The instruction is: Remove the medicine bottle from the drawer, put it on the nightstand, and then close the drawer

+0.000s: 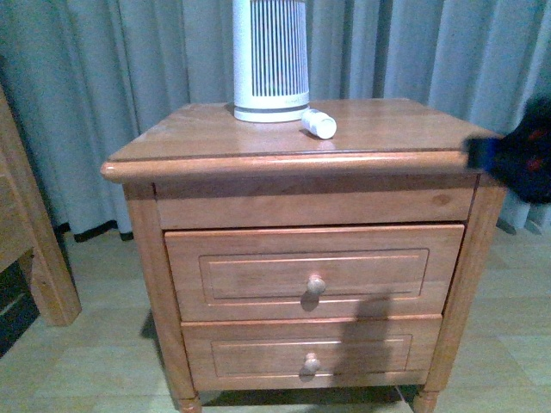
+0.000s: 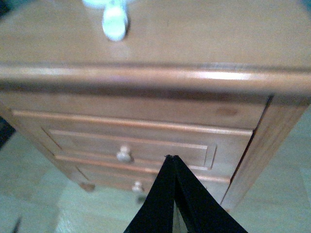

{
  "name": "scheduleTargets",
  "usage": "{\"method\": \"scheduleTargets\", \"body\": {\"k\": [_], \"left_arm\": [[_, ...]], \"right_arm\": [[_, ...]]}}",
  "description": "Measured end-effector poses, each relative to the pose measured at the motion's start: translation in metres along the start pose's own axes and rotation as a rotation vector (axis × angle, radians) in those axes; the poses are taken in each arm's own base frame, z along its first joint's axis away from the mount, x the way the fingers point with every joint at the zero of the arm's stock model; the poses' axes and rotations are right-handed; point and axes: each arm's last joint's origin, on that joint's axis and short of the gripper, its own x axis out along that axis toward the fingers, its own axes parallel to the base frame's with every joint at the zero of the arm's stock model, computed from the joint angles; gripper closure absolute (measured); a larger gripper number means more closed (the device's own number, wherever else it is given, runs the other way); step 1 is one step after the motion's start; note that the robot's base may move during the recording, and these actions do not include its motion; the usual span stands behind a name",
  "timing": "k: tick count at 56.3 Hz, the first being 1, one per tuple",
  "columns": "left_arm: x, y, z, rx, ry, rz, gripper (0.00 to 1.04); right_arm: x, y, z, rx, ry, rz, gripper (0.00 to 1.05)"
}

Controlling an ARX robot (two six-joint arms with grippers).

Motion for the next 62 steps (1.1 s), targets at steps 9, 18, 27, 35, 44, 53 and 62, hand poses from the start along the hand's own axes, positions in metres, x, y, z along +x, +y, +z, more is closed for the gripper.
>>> {"method": "scheduleTargets", "body": {"k": [9, 18, 27, 35, 44, 53, 62], "left_arm": [[0.0, 0.0, 0.0, 0.0, 0.0, 0.0, 0.07], [0.0, 0.0, 0.0, 0.0, 0.0, 0.0, 0.07], [0.0, 0.0, 0.0, 0.0, 0.0, 0.0, 0.07], [0.0, 0.0, 0.0, 0.0, 0.0, 0.0, 0.07], [0.0, 0.0, 0.0, 0.0, 0.0, 0.0, 0.07], [0.0, 0.0, 0.0, 0.0, 0.0, 0.0, 0.07], [0.0, 0.0, 0.0, 0.0, 0.0, 0.0, 0.07]], "right_arm": [[-0.075, 0.006, 0.043, 0.024, -0.159, 0.055, 1.02], [-0.145, 0.013, 0.031, -0.04, -0.212, -0.091, 1.02], [-0.183, 0.0, -0.015, -0.091, -0.235, -0.162, 1.02], [-0.178, -0.026, -0.07, -0.106, -0.258, -0.169, 1.02], [-0.169, -0.033, -0.105, -0.107, -0.239, -0.177, 1.02], [-0.17, -0.033, -0.104, -0.108, -0.251, -0.176, 1.02], [-0.17, -0.033, -0.104, -0.108, -0.252, -0.176, 1.02]]}}
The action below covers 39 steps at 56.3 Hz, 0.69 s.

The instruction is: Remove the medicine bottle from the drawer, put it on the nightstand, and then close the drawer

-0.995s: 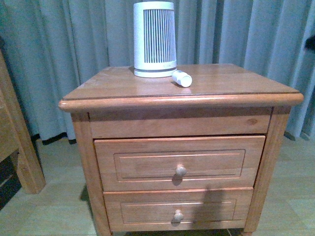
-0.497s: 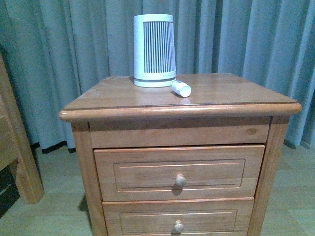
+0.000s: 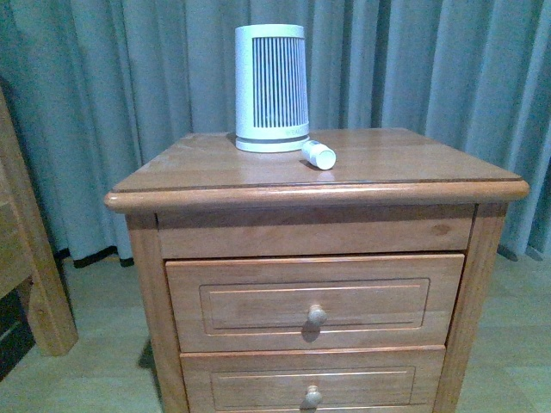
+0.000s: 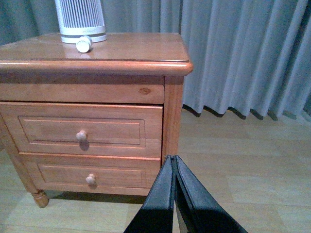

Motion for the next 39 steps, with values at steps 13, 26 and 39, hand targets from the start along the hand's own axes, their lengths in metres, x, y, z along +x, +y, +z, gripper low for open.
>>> {"method": "scheduleTargets", "body": {"k": [13, 26, 39], "left_arm": [[0.0, 0.0, 0.0, 0.0, 0.0, 0.0, 0.07], [0.0, 0.0, 0.0, 0.0, 0.0, 0.0, 0.07], [0.0, 0.0, 0.0, 0.0, 0.0, 0.0, 0.07]], "right_arm": [[0.0, 0.0, 0.0, -0.002, 0.0, 0.0, 0.63], [0.0, 0.0, 0.0, -0.002, 0.0, 0.0, 0.22], [0.0, 0.0, 0.0, -0.002, 0.0, 0.0, 0.07]]}}
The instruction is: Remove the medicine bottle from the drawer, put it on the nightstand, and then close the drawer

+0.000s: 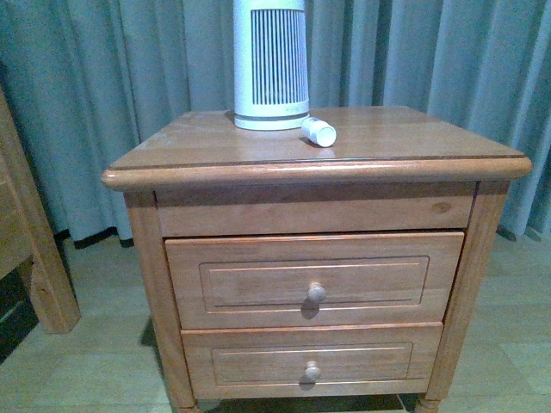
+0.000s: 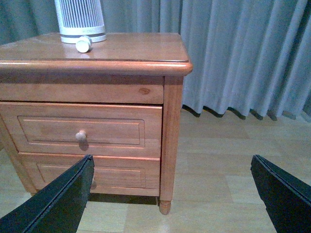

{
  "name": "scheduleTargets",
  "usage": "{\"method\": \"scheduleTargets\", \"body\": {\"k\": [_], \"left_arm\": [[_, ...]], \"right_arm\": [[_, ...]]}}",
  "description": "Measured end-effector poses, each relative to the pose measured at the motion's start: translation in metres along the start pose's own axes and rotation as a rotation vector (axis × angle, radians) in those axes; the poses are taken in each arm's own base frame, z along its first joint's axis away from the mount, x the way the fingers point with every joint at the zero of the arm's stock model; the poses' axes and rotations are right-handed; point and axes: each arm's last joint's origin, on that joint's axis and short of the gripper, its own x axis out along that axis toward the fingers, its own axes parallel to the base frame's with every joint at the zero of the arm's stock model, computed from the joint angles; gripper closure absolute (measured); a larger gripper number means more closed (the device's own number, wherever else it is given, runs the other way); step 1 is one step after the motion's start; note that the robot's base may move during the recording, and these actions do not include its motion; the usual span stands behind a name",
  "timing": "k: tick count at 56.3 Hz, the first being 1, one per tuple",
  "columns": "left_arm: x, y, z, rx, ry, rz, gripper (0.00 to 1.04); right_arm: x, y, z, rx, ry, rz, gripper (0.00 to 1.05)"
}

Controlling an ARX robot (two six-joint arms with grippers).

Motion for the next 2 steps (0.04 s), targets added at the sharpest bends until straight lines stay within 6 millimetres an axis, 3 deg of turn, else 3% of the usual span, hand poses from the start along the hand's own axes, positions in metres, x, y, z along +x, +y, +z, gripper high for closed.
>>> {"method": "scheduleTargets", "body": {"k": [2], "left_arm": [[0.0, 0.0, 0.0, 0.0, 0.0, 0.0, 0.07]], "right_arm": [[0.0, 0.0, 0.0, 0.0, 0.0, 0.0, 0.07]]}}
